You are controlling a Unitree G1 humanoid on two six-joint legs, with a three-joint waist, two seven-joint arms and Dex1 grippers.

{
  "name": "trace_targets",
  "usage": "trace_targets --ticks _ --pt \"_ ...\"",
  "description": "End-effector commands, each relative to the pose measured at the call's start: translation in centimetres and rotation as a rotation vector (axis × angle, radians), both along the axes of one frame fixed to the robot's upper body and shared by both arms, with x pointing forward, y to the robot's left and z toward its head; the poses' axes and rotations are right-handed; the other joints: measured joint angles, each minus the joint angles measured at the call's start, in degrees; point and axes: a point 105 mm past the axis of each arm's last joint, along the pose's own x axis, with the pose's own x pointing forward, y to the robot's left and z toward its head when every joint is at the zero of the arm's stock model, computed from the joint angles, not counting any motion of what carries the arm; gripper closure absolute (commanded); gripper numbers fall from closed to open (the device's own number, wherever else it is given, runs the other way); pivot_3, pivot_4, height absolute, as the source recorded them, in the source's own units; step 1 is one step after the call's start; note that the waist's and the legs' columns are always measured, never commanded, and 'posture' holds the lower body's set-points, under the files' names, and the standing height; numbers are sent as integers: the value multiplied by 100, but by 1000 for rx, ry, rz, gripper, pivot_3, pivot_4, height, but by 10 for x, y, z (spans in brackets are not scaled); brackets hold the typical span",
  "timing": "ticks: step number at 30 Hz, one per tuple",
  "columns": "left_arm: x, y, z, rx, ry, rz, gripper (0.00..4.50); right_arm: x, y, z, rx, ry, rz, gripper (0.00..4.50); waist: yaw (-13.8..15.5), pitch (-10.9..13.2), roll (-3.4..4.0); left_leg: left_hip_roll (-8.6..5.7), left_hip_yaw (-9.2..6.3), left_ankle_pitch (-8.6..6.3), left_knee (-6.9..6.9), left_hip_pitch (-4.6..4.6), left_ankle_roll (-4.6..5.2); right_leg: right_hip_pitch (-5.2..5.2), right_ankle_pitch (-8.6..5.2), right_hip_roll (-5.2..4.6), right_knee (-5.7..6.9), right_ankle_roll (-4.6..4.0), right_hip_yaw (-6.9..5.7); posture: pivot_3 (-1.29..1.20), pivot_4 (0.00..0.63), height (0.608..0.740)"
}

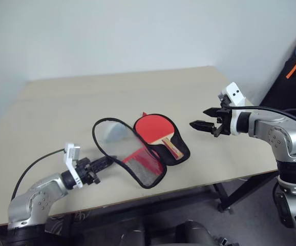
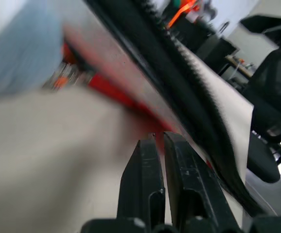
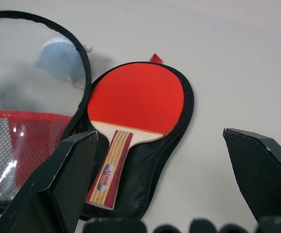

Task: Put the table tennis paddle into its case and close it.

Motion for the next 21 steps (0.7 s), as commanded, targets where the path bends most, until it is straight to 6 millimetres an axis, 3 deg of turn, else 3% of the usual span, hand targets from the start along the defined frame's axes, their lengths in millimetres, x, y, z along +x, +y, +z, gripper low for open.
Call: trace_targets --ticks 1,4,9,11,13,17,21 --pt "13 -48 13 -42 -69 -86 4356 2 4 18 20 -71 3 0 28 0 0 -2 1 3 1 0 4 2 0 -2 0 0 0 0 0 706" --pt "20 -103 24 -102 -107 -187 4356 7 -3 20 31 -81 -32 0 78 0 -3 -37 10 10 8 -4 17 10 1 -5 0 1 -2 0 0 706" --pt "49 -152 16 -35 -121 -180 4356 16 -16 29 30 -114 -91 0 76 -1 -1 -45 7 15 10 -1 26 16 2 -4 0 1 -2 0 0 706" --pt "60 -163 15 -6 -129 -147 4356 18 -22 31 19 -125 -104 0 75 -1 -1 -47 6 18 9 0 32 16 2 -4 0 1 -3 0 0 706" --pt "65 -162 20 -18 -131 -128 4356 16 -27 32 -7 -145 -96 0 51 -1 -2 -46 5 18 8 -1 33 13 1 -4 0 2 0 0 0 706" --pt "67 -139 22 -3 -98 -65 4356 5 -28 32 -60 -177 4 0 21 0 -1 -42 -24 18 4 -2 33 6 1 -2 0 3 2 0 0 706" --pt "53 -115 27 -42 -3 -45 4356 -17 -23 26 -116 -185 195 0 16 1 -2 -41 -35 17 3 -2 35 9 0 -3 -1 4 0 0 0 706"
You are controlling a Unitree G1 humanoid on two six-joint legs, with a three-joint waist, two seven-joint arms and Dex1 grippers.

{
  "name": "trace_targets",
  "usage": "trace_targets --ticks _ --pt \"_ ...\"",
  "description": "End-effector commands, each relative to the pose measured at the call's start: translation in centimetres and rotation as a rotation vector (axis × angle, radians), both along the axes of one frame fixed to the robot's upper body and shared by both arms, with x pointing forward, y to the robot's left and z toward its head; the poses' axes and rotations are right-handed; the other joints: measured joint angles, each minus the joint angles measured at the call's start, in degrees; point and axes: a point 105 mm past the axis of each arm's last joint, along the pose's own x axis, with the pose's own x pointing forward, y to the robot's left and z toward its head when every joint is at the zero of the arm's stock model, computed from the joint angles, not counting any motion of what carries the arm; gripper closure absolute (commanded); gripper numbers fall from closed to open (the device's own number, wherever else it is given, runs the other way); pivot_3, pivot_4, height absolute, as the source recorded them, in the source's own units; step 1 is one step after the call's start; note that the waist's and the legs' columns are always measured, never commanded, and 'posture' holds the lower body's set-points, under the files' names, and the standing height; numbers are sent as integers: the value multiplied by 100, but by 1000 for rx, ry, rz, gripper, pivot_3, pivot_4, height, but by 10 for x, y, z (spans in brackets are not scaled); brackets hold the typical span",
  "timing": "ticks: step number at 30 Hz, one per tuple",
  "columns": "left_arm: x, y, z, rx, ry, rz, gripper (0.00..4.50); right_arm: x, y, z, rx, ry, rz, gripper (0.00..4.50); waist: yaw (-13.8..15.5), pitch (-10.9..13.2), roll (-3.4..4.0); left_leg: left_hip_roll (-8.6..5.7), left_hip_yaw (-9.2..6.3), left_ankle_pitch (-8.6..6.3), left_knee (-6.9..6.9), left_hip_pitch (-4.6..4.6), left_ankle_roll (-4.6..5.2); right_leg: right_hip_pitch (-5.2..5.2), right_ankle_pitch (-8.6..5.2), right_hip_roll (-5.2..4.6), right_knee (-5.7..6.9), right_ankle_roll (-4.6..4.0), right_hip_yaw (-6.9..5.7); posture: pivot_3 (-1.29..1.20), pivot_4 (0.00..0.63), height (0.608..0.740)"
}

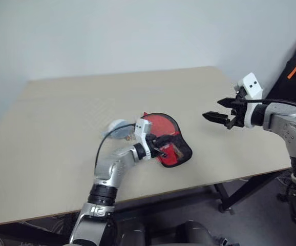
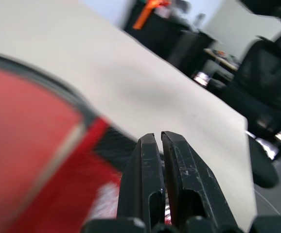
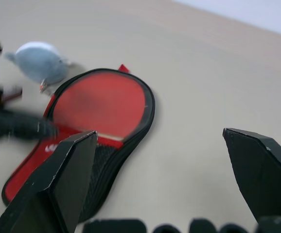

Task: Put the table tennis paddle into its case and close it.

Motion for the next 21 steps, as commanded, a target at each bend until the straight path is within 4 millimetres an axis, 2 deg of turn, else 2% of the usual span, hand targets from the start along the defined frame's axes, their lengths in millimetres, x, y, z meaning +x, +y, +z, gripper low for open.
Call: trace_targets --ticks 1,4,6,9,14,21 --pt "-14 17 20 -85 51 5 4356 -22 12 8 -57 -51 207 0 -1 1 0 0 -2 -2 0 0 2 0 -1 -1 -1 1 0 0 0 706" --pt "-31 26 19 -137 152 5 4356 -34 13 2 -92 -21 304 0 13 3 -4 1 -13 -3 6 -1 5 6 -1 -6 -1 2 -5 0 0 706" --pt "-42 28 13 -160 230 2 3999 -36 13 -2 -115 -13 338 0 29 3 -4 6 -26 -6 12 0 12 16 -2 -9 -2 2 -14 0 0 706" --pt "-59 26 0 -184 334 -14 3092 -35 18 -6 -121 -9 360 0 52 4 -6 11 -42 -9 19 4 17 33 -4 -10 -7 3 -25 0 0 706" --pt "-66 19 -20 -156 433 21 1403 -34 27 -10 -106 -8 371 0 88 7 -12 -3 -54 -6 31 3 8 45 -4 -11 -7 3 -40 0 0 706" --pt "-62 11 -33 -173 492 35 1403 -39 34 -11 -82 -5 378 0 90 8 -13 -10 -61 -7 33 4 7 52 -5 -13 -10 3 -50 0 0 706"
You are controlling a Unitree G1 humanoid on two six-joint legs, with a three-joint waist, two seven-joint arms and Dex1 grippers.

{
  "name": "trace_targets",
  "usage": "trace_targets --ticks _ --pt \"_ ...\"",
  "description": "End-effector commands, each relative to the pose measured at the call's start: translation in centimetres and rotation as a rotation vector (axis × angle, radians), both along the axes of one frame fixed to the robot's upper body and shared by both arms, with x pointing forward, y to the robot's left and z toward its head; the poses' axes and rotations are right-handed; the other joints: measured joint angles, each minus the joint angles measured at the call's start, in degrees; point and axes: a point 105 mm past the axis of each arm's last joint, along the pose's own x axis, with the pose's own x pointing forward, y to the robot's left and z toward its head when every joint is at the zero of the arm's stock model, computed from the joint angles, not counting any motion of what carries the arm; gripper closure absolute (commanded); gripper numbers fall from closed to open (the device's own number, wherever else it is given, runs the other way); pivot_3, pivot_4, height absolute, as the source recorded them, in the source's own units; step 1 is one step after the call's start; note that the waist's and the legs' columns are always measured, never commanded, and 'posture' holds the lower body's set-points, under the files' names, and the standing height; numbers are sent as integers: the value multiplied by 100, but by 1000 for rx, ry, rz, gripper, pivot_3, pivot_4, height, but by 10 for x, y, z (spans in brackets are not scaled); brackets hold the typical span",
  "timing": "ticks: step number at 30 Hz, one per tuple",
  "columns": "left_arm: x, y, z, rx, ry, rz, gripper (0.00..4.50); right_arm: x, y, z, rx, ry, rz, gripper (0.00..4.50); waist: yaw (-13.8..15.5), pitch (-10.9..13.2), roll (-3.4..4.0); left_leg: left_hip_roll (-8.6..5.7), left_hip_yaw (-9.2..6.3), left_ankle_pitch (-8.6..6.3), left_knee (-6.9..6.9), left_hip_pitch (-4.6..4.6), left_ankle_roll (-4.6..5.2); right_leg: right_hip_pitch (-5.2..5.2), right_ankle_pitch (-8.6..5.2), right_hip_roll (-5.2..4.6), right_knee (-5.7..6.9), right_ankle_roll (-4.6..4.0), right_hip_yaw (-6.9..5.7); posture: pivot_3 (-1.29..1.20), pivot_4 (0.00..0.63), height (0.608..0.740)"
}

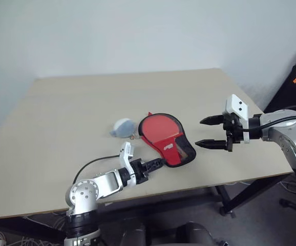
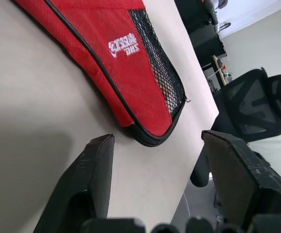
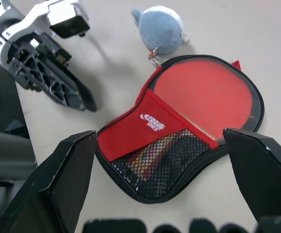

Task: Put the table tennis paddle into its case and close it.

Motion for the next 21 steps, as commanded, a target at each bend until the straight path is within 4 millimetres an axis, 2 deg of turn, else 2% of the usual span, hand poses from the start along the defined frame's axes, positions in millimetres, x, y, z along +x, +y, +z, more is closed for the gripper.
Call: trace_targets --ticks 1,13,21 --pt "8 -6 3 -14 -10 7 1403 -3 5 12 17 -45 11 0 1 0 0 0 -1 0 0 0 0 0 0 0 0 0 -1 0 0 706" --pt "27 -28 -13 -30 60 26 1403 -6 14 9 60 -34 -15 0 86 -1 0 -1 -16 -5 6 1 9 14 0 -10 -3 0 -17 0 0 706" --pt "45 -32 -24 39 155 141 1403 -3 19 11 90 -36 -36 0 153 -1 0 -7 -35 -19 10 -1 40 31 0 -54 -2 0 -46 0 0 706"
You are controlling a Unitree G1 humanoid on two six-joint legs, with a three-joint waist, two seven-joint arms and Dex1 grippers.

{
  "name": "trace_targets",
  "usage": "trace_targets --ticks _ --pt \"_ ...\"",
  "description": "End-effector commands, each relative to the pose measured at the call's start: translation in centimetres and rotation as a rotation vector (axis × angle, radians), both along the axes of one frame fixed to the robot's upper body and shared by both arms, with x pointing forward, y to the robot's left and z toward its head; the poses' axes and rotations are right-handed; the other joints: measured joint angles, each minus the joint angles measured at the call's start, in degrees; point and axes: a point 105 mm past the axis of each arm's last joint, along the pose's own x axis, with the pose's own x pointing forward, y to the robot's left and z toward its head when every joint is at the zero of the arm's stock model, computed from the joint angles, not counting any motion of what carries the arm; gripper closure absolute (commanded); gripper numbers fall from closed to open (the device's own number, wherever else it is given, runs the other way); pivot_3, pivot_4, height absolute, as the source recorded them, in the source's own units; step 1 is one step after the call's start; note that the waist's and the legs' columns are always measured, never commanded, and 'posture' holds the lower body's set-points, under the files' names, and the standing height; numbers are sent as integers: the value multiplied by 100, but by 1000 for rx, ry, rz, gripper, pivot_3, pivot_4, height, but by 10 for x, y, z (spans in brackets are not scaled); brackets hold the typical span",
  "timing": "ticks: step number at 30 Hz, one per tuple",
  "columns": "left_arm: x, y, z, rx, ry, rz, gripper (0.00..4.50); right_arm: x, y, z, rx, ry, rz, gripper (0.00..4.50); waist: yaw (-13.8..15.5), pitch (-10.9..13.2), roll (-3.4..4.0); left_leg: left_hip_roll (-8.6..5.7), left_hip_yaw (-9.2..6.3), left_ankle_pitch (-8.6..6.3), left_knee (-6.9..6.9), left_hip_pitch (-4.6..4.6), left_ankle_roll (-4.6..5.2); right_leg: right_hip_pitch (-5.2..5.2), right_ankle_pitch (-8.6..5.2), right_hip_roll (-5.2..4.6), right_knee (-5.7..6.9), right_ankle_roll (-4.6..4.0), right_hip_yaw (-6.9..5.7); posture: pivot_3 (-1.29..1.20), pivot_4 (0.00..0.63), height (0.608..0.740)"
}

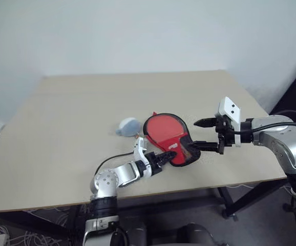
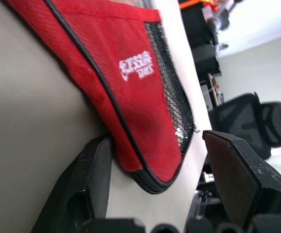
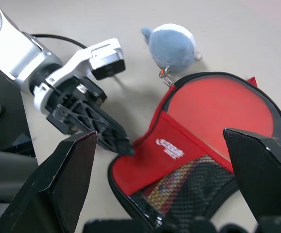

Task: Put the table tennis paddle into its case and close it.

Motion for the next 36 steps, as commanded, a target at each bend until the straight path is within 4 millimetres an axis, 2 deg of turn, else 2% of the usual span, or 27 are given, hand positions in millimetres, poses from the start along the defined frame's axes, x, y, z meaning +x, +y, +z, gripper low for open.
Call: trace_targets --ticks 1,5,11,15,21,25,28,31,36 --pt "9 5 -12 90 66 76 1403 0 3 15 37 -52 -3 0 -1 0 0 -5 -2 1 0 0 3 2 0 -10 1 0 -6 0 0 706" --pt "11 -1 -7 85 80 77 1403 0 5 16 43 -52 -5 0 -1 0 0 -17 -16 6 -1 -2 14 10 0 -28 2 2 -26 0 0 706" --pt "8 -1 -13 138 132 76 1403 3 7 20 55 -58 -13 0 -7 0 0 -20 -27 7 -1 -2 15 17 -2 -30 2 5 -39 0 0 706" --pt "6 5 -23 212 188 87 2325 3 9 24 63 -61 -7 0 -16 0 -1 -20 -29 8 -1 -2 14 18 -2 -30 2 7 -40 0 0 706" --pt "-1 8 -36 274 261 60 4477 3 12 30 76 -69 -2 0 -19 -1 -1 -18 -30 8 -2 -2 13 17 -4 -29 2 10 -42 0 0 706" --pt "-4 10 -41 298 275 40 4477 2 14 33 83 -70 -1 0 -21 -2 1 -18 -29 6 -5 0 12 17 -5 -30 2 12 -43 0 0 706" --pt "-4 8 -36 308 239 3 4477 2 14 33 87 -70 -8 0 -25 -2 1 -17 -29 7 -7 1 12 16 -5 -29 2 12 -43 0 0 706" --pt "-4 9 -28 324 200 -18 4477 3 14 34 88 -71 -15 0 -29 -2 0 -17 -28 7 -8 0 9 14 -5 -29 2 12 -43 0 0 706" --pt "-10 18 -3 342 125 -76 4477 5 13 34 94 -71 -28 0 -73 0 -2 -16 -26 22 -13 -6 -18 5 -8 -28 2 16 -41 0 0 706"
